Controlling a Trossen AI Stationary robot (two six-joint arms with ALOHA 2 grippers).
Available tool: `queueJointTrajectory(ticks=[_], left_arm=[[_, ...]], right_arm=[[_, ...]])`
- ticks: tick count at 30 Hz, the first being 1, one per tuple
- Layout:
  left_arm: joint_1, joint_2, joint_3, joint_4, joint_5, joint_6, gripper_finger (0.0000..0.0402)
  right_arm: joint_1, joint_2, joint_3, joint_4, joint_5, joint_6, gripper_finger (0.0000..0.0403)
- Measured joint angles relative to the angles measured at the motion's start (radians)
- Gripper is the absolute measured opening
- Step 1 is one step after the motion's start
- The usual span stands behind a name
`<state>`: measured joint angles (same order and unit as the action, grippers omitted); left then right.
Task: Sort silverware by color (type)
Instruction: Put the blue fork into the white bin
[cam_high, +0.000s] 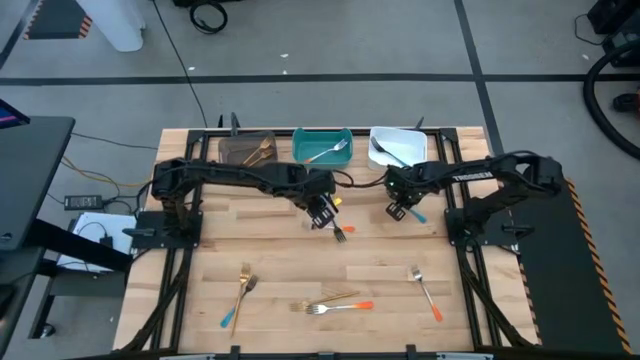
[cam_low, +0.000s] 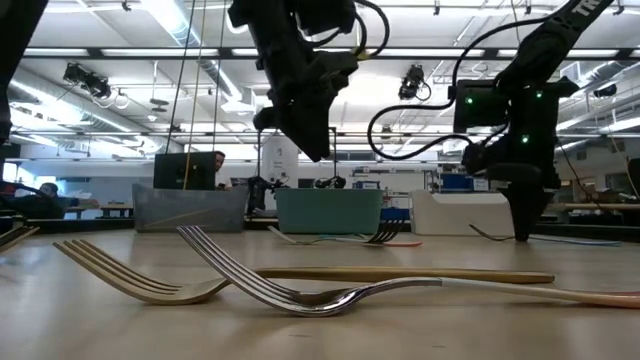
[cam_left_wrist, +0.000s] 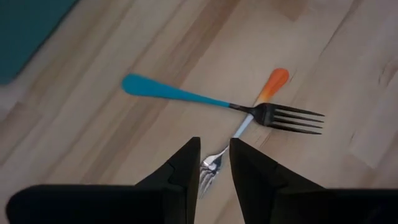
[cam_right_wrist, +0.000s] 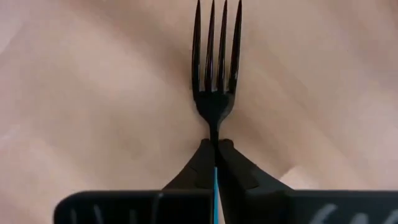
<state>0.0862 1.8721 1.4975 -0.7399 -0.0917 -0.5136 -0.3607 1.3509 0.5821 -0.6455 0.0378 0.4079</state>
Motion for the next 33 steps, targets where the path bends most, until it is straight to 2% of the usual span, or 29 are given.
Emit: queueJointTrajectory(ticks=[4,8,15,22,33], left_arm=[[0.040,0.000,0.000,0.001,0.001,0.013,0.0096],[0.096,0.000,0.000,0.009,0.001,0.039,0.0096],[0.201,0.000,0.003,0.044,0.020,0.055,0.0096],[0.276,0.000,0.074,0.103,0.051,0.135,0.0096],[0.363,-0.002,0.169,0.128,0.052,0.303,0.0096]], right_arm=[[0.003,-0.071,0.033,0.003,-0.090,-0.001,0.0006],[-0.003,-0.136,0.092,0.011,-0.095,-0.016,0.0003],[-0.077,-0.184,0.246,0.175,-0.117,-0.104,0.0002],[-0.190,-0.151,0.338,0.333,-0.120,-0.237,0.0002],[-0.386,-0.052,0.361,0.332,-0.118,-0.394,0.0003]])
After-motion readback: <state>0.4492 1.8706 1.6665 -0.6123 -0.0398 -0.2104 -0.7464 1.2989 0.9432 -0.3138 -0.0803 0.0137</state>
